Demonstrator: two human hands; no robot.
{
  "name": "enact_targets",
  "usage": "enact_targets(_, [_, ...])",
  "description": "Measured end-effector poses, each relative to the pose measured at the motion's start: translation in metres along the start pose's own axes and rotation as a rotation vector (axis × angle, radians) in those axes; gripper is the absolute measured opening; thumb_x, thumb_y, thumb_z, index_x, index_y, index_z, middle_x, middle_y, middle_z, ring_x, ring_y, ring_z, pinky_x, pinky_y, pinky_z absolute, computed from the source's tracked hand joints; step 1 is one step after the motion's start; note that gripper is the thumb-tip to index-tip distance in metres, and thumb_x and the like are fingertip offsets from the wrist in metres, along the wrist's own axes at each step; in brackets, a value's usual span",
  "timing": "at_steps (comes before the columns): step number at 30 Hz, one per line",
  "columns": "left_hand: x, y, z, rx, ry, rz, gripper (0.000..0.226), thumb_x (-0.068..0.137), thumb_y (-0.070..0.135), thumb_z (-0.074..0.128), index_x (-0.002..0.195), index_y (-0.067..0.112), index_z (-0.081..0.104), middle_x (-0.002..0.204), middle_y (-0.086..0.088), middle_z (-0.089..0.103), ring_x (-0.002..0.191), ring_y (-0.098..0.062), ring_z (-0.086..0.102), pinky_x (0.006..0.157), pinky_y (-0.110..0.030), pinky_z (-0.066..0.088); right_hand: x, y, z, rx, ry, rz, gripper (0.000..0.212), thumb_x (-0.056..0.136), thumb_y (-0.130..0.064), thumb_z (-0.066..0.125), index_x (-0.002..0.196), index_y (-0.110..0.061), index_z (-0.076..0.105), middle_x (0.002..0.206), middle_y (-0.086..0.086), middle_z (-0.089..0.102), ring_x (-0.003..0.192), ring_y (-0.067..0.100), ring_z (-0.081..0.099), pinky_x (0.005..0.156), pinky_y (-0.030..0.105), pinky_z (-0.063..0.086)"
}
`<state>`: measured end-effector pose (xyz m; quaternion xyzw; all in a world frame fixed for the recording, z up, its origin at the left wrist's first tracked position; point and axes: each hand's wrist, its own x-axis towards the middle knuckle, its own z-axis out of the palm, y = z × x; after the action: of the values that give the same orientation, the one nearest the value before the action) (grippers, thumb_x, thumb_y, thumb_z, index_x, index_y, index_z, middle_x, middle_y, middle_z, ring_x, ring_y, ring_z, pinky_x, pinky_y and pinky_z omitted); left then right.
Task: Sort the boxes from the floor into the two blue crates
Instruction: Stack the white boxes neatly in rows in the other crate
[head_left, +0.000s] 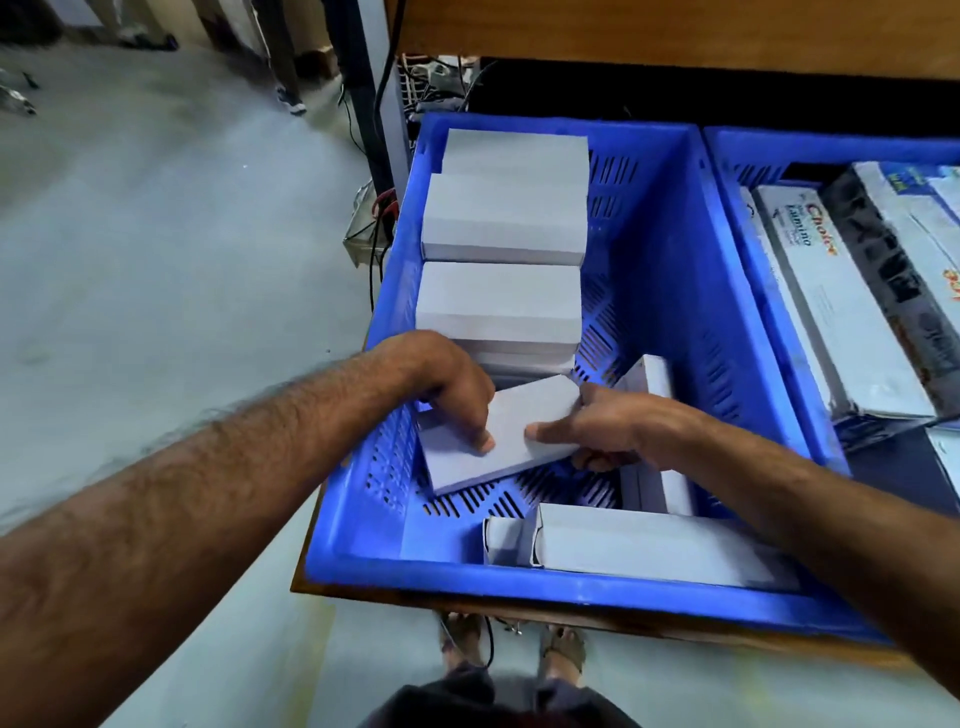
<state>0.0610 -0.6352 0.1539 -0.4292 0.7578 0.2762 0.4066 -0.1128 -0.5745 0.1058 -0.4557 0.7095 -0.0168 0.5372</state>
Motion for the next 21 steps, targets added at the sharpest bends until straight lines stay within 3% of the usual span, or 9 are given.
enact_targets(2, [-0.002,0.001,0.001,0.02,0.042,-0.006,0.045,0.1,0.05,0.057,0.119,0.009,0.061,0.126,-0.01,0.064,0.109,-0.029,0.063,0.091,-0.036,0.048,0.003,0.0,-0.002,0.038,-0.005,0.061,0.051,0.086,-0.051,0.078,0.11,-0.008,0.063,0.097,0.012,0.068,0.07,0.017,0.063,0.055,0.023,0.053])
enact_targets(4, [-0.006,0.003,0.007,0.075,0.153,-0.011,0.039,0.1,0.047,0.058,0.107,0.009,0.065,0.124,-0.011,0.067,0.106,-0.03,0.064,0.091,-0.037,0.049,0.005,0.0,0.0,0.039,-0.036,0.111,0.053,0.091,-0.053,0.071,0.116,-0.007,0.063,0.099,0.012,0.066,0.066,0.016,0.063,0.051,0.023,0.054])
enact_targets(7, [-0.013,0.013,0.026,0.239,0.426,-0.053,0.042,0.098,0.037,0.063,0.127,0.007,0.06,0.131,-0.015,0.058,0.117,-0.032,0.062,0.096,-0.042,0.053,0.007,0.002,0.005,0.147,-0.039,0.114,0.047,0.102,-0.043,0.059,0.125,-0.002,0.059,0.107,0.013,0.061,0.064,0.018,0.064,0.053,0.025,0.059])
enact_targets(9, [-0.016,0.019,0.042,0.336,0.58,-0.05,0.04,0.098,0.028,0.063,0.131,0.008,0.051,0.131,-0.013,0.055,0.118,-0.03,0.061,0.092,-0.039,0.054,0.009,0.002,0.007,0.207,-0.042,0.091,0.032,0.104,-0.034,0.057,0.116,-0.004,0.059,0.102,0.011,0.06,0.067,0.019,0.065,0.056,0.026,0.061])
enact_targets(11, [-0.016,0.023,0.051,0.29,0.555,0.011,0.031,0.099,0.026,0.06,0.127,0.013,0.052,0.128,-0.009,0.061,0.116,-0.027,0.063,0.082,-0.034,0.048,0.009,0.0,0.008,0.237,-0.023,0.104,0.02,0.104,-0.024,0.057,0.105,-0.005,0.057,0.098,0.01,0.06,0.07,0.021,0.066,0.05,0.027,0.06])
enact_targets(13, [-0.015,0.027,0.053,0.18,0.414,0.033,0.025,0.098,0.029,0.06,0.118,0.015,0.06,0.123,-0.008,0.066,0.112,-0.029,0.065,0.078,-0.033,0.047,0.007,-0.004,0.008,0.235,0.016,0.127,0.014,0.102,-0.016,0.057,0.095,-0.004,0.054,0.093,0.011,0.059,0.067,0.024,0.067,0.046,0.028,0.059])
enact_targets(17, [-0.009,0.024,0.049,0.168,0.284,0.016,0.028,0.096,0.017,0.058,0.123,0.015,0.065,0.126,-0.01,0.067,0.113,-0.03,0.066,0.092,-0.039,0.055,-0.002,-0.006,0.006,0.165,0.075,0.092,0.01,0.098,-0.012,0.054,0.1,-0.002,0.056,0.084,0.014,0.068,0.064,0.028,0.073,0.063,0.038,0.065])
enact_targets(19, [-0.009,0.02,0.046,0.155,0.304,0.011,0.031,0.096,0.014,0.056,0.125,0.015,0.065,0.126,-0.01,0.066,0.112,-0.029,0.066,0.092,-0.037,0.056,-0.011,-0.006,0.0,-0.125,0.147,-0.015,0.021,0.097,-0.026,0.056,0.104,-0.006,0.058,0.09,0.013,0.074,0.079,0.03,0.075,0.076,0.042,0.063])
enact_targets(21, [-0.012,0.018,0.046,0.152,0.295,0.006,0.032,0.097,0.013,0.055,0.127,0.014,0.064,0.125,-0.009,0.066,0.111,-0.028,0.066,0.093,-0.038,0.056,-0.028,-0.006,-0.008,-0.451,0.231,-0.134,0.035,0.094,-0.045,0.059,0.113,-0.016,0.057,0.103,0.002,0.07,0.094,0.024,0.068,0.082,0.036,0.055])
